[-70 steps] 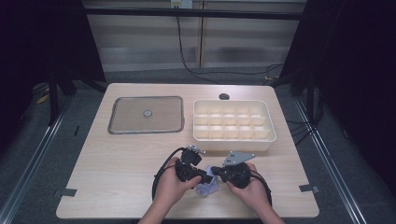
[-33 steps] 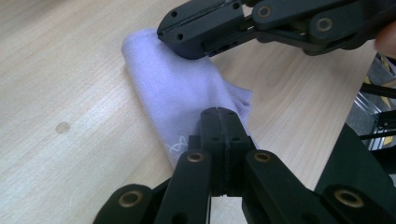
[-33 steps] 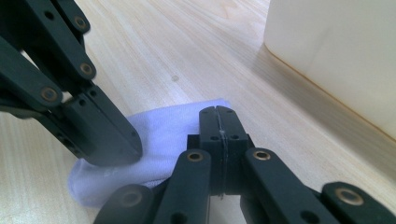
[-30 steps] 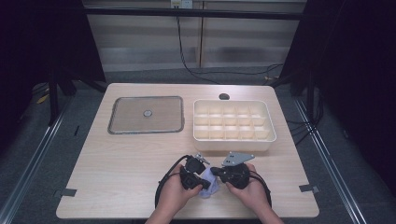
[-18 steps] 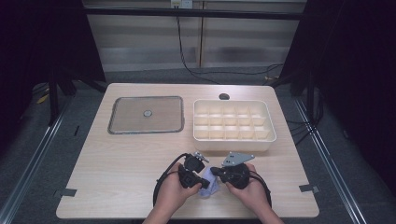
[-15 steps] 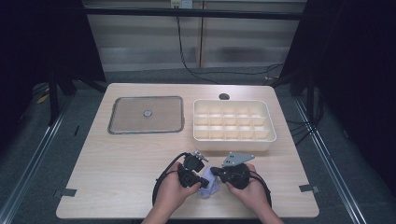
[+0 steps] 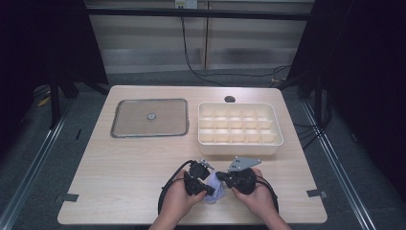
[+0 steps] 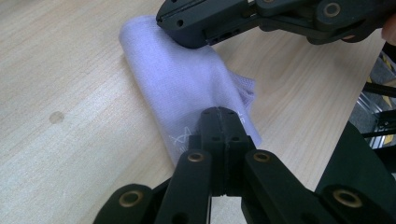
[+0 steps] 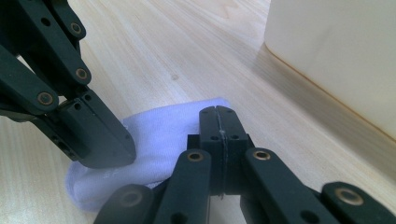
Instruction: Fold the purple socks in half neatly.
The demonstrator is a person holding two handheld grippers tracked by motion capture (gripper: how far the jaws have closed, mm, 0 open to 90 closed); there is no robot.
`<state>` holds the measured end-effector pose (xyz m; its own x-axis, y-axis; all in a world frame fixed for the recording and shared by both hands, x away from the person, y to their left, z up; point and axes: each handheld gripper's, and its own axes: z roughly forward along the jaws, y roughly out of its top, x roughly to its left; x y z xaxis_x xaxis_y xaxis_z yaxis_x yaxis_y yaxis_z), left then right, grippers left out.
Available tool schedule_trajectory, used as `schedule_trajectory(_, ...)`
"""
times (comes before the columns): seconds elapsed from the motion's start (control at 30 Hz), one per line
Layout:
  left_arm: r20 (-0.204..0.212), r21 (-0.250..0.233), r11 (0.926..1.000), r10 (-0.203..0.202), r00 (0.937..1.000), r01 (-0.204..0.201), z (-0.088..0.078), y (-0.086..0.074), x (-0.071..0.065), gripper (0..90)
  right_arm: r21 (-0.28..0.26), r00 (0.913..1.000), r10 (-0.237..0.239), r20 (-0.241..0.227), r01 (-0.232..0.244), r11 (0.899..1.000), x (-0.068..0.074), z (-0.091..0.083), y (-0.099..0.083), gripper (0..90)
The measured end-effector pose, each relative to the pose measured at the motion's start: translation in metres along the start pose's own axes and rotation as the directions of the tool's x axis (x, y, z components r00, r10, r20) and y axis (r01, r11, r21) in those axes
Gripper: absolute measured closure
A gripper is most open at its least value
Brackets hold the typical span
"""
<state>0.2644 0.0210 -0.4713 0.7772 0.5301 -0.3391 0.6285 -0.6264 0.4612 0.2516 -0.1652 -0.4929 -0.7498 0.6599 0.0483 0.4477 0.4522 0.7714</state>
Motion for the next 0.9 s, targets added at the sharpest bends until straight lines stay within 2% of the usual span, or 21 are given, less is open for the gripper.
schedule_trajectory(0.07,-0.008,-0.001,1.0,-0.001,1.0,0.001,0.0,0.0,-0.001,90.0,-0.006,1.0,-0.002,0.0,0.002,1.0,0.0,0.001,-0.001,90.0)
schedule_trajectory(0.17,0.01,0.008,0.9998,-0.021,0.9997,0.021,-0.002,0.002,0.001,90.0,-0.01,1.0,-0.003,-0.001,0.003,1.0,0.0,0.001,-0.001,90.0)
schedule_trajectory(0.37,0.03,0.004,0.9998,-0.017,0.9994,0.017,-0.011,0.004,0.0,90.0,-0.008,1.0,-0.002,-0.002,0.002,1.0,0.0,0.001,-0.001,90.0)
schedule_trajectory(0.47,0.021,0.0,0.9997,-0.023,0.9995,0.023,-0.014,0.005,0.0,90.0,-0.009,1.0,-0.003,0.0,0.003,1.0,0.0,0.001,-0.001,90.0)
schedule_trajectory(0.57,0.014,0.016,0.9998,-0.01,0.9999,0.01,-0.013,0.003,0.0,90.0,-0.006,1.0,-0.006,0.003,0.006,1.0,0.0,0.0,-0.001,90.0)
schedule_trajectory(0.7,0.006,0.015,0.9998,-0.008,0.9999,0.008,-0.012,0.003,-0.002,90.0,-0.009,1.0,-0.004,0.002,0.004,1.0,0.0,0.001,-0.001,90.0)
schedule_trajectory(0.9,0.011,0.03,0.9995,0.0,0.9999,0.0,-0.004,0.001,-0.003,90.0,-0.011,1.0,-0.002,0.002,0.002,1.0,0.0,0.0,-0.002,90.0)
